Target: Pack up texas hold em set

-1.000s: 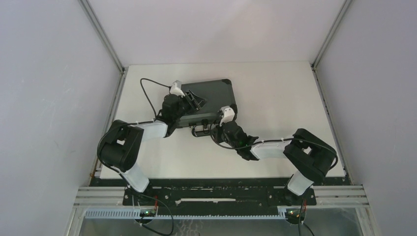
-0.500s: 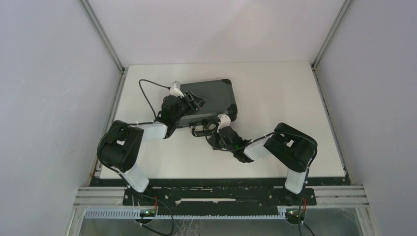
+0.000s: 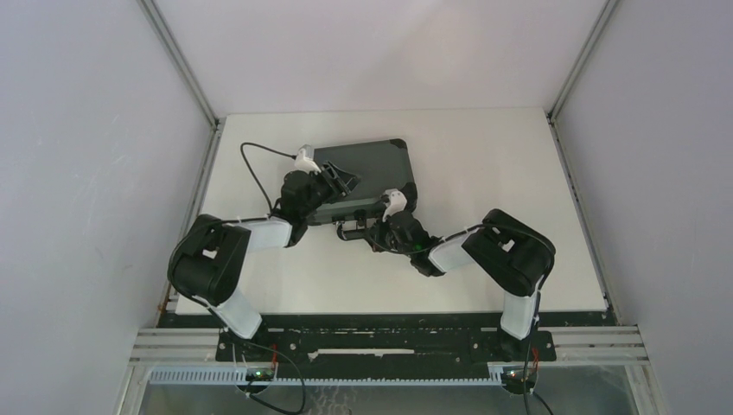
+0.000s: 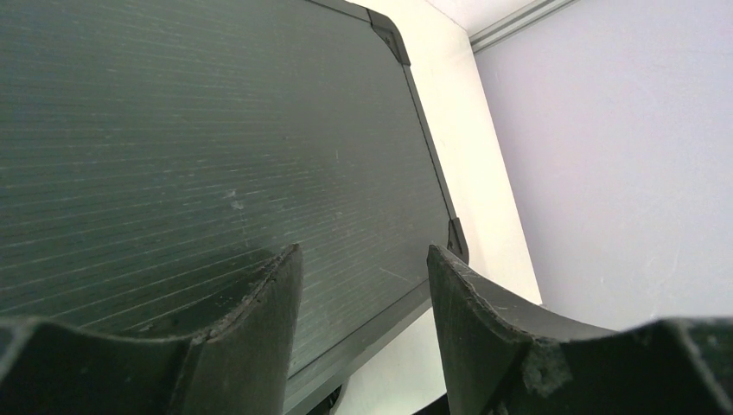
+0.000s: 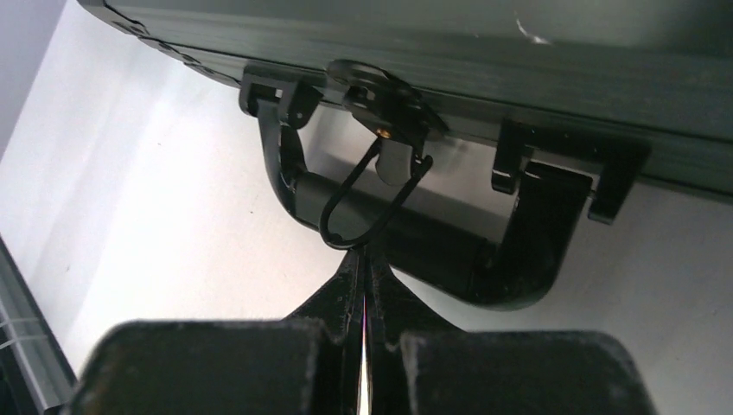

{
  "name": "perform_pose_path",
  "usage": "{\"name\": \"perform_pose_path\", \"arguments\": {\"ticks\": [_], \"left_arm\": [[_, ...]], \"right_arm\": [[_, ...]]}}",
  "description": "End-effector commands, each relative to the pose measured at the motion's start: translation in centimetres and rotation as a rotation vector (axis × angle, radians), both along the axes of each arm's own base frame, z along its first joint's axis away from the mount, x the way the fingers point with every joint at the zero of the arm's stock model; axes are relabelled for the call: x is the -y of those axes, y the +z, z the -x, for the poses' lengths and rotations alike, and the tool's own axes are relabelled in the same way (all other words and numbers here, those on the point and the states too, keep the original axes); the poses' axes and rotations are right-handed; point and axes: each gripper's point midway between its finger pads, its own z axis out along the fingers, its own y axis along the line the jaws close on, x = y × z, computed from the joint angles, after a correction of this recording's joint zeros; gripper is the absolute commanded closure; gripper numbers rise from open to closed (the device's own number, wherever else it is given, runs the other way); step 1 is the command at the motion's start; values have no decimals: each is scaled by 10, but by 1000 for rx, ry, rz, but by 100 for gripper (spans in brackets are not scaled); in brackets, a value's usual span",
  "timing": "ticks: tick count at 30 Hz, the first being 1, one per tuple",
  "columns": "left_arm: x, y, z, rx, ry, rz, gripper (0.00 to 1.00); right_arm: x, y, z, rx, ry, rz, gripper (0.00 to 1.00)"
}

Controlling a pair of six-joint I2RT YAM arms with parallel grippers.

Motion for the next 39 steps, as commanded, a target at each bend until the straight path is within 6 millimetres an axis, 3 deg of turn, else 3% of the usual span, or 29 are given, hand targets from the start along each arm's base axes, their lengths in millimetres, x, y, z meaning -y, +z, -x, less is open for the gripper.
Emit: {"name": "perform_pose_path", "arguments": {"ticks": [1,8,18,26,31,36,39], "left_arm": [[-36,-148,93,-553,-2,-205,38],[-37,-150,94,-558,-4,-203,38],[-38,-154,97,-569,-7,-202,38],[-38,-156,96,-563,-17,-207,38],[-42,-126,81,-450,8,-245,38],[-41,-69,59,-294,41,-270,38],[-32,-31,46,-208,40,-206,40]], "right_arm": [[-12,21,-15,42,16,-73,100],[-16,23,-27,55,12,-88,100],[-15,38,-65,111,-16,-71,100],[-7,50,-74,146,-36,-68,100],[-7,52,-76,150,-35,-75,100],[-6,51,-79,146,-31,-74,100],[-6,49,-80,140,-24,-77,100]]}}
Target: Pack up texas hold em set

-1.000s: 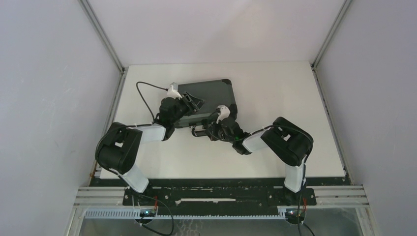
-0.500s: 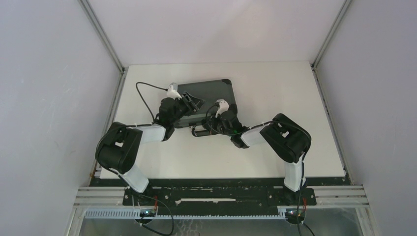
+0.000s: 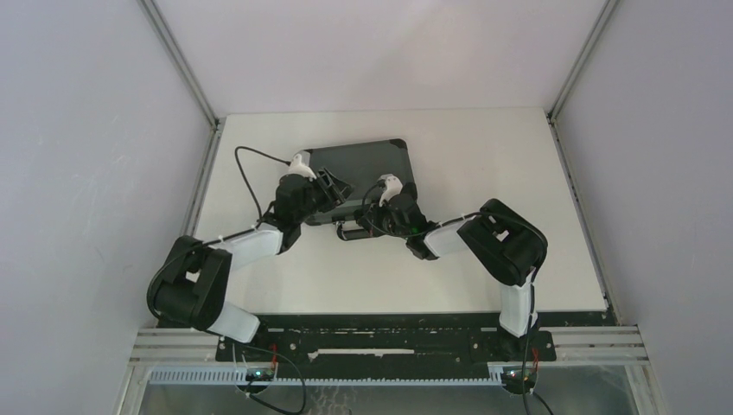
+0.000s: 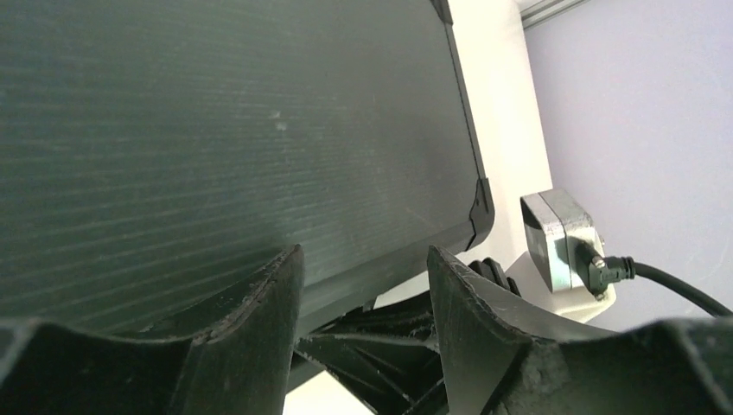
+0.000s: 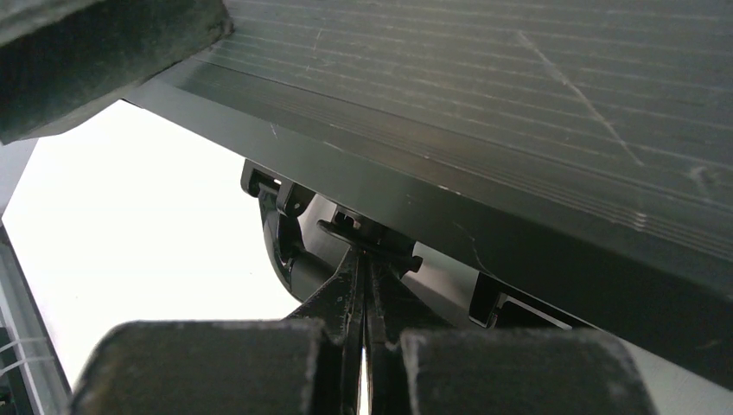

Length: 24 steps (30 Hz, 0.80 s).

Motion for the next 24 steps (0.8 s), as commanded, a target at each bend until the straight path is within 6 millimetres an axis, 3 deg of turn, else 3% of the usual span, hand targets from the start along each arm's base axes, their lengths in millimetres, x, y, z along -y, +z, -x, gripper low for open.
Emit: {"name": "perform_pose_path", "arguments": {"ticks": [1,6,11,17,19,21,24], "left_arm": [[-11,-25,19,-125,4,-101,40],[4,54,-4,111,-16,16,41],[21,127,-15,298,-88,165,42],[36,195,-24,431,-154,262,41],[42,202,-29,428,-185,291,41],[44,193,-35,400,-191,309,41],[48,145,-38,280,-191,333,42]], "right_arm": [[5,33,-36,108,-66,-41,100],[7,26,-36,93,-60,-27,100],[9,21,-36,80,-55,-24,100],[9,15,-37,68,-52,-27,100],[11,14,-38,65,-56,-26,100],[12,12,-39,61,-57,-28,100],[12,10,-39,55,-56,-28,100]]}}
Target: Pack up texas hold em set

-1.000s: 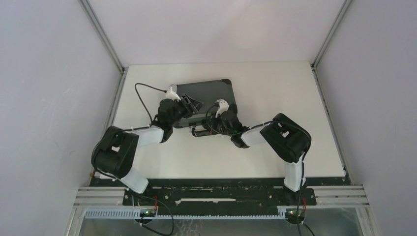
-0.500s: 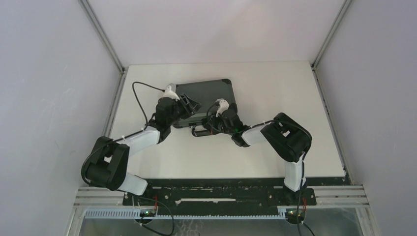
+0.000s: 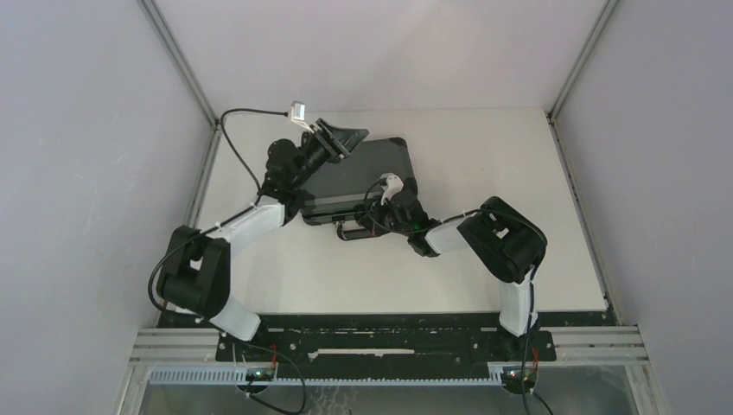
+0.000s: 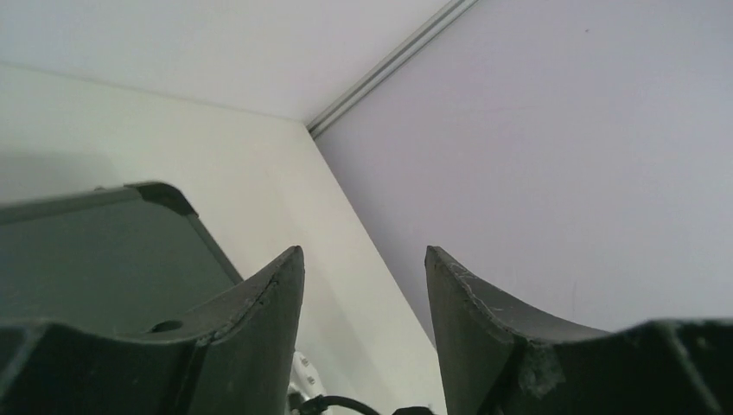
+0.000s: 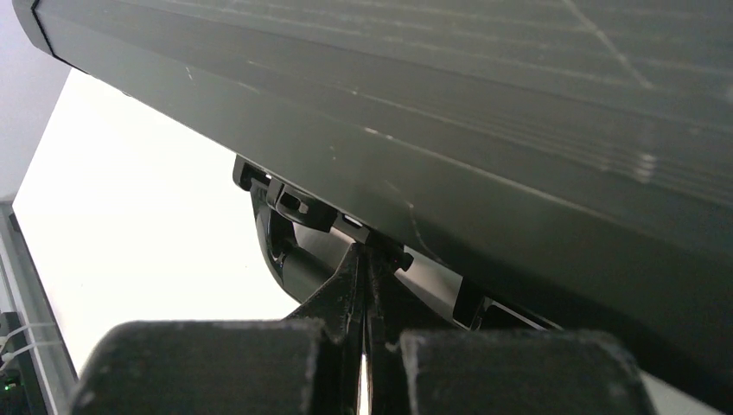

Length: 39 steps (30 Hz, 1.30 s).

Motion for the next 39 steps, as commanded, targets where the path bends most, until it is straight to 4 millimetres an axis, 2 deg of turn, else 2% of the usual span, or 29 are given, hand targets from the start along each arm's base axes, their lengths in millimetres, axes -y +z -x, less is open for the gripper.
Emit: {"name": "perform_pose_path", "arguments": {"ticks": [1,3,4,6,7,8,10,13,15,18,25,29,34,39], "left_arm": [[9,-51,2,-142,-75,62,42],[10,-99,13,-248,-94,82,42],[8,-130,21,-314,-93,76,43],[-2,-188,37,-443,-57,61,43],[-8,-211,46,-493,-44,60,43],[-13,-224,51,-521,-38,68,43],[-19,-240,56,-552,-34,81,43],[-22,-245,52,-559,-19,55,43],[-23,-243,50,-550,-15,42,43],[-22,-227,45,-511,-24,49,43],[-18,-158,38,-373,-58,79,40],[-16,-130,36,-323,-71,94,40],[-16,-125,34,-313,-67,89,40],[-13,-119,31,-312,-85,112,40]], "right_arm": [[9,13,-37,83,-88,-19,100],[10,11,-37,79,-88,-18,100],[10,11,-38,78,-90,-20,100],[11,10,-38,75,-90,-21,100],[11,9,-38,73,-89,-19,100],[12,9,-38,73,-88,-16,100],[12,9,-38,73,-88,-13,100],[13,9,-37,73,-87,-11,100],[14,11,-36,78,-91,-15,100],[17,18,-33,89,-95,-17,100],[22,41,-24,138,-90,-8,100],[20,45,-22,151,-81,-10,100],[15,51,-21,163,-74,-16,100],[18,54,-30,190,-108,12,100]]}}
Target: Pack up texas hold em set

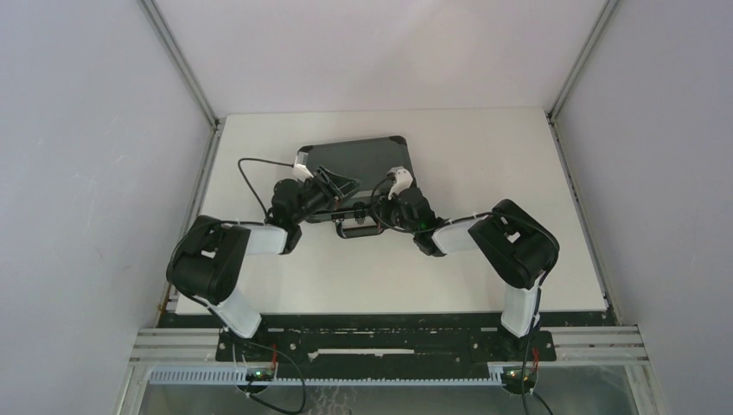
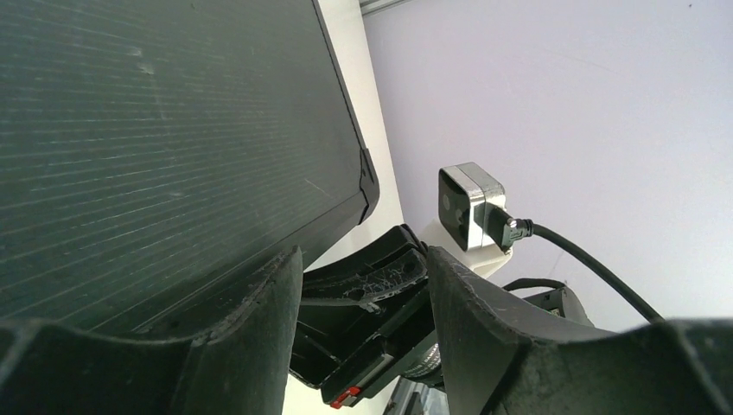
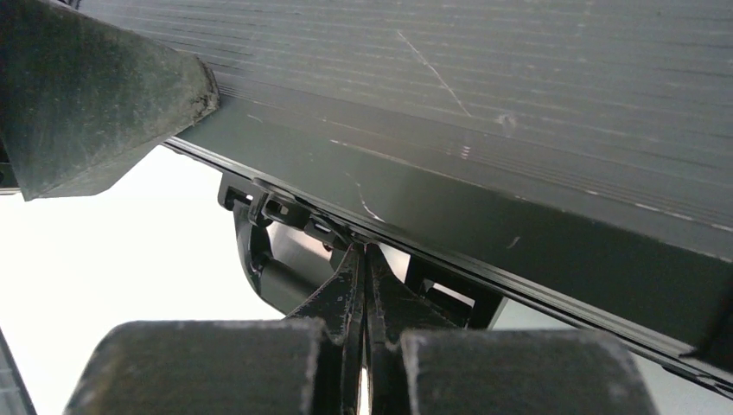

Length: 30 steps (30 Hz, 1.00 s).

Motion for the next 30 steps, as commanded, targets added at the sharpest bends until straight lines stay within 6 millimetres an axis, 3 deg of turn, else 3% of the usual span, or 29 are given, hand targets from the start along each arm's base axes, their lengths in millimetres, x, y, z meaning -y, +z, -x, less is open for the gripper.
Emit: {"name": "perform_pose_path", "arguments": {"ticks": [1,9,17,30], "left_arm": [[1,35,-10,95,-1,35,40],[-3,40,-5,114,10,14,40],[-3,25,-7,87,10,-6,40],[-4,4,-14,34,29,-2,40]], "right_arm": [[-2,33,-17,104,-37,-5,100],[-16,26,-23,105,0,-24,100],[-32,25,-19,107,63,-57,99],[-61,13,32,69,201,-36,99]]}}
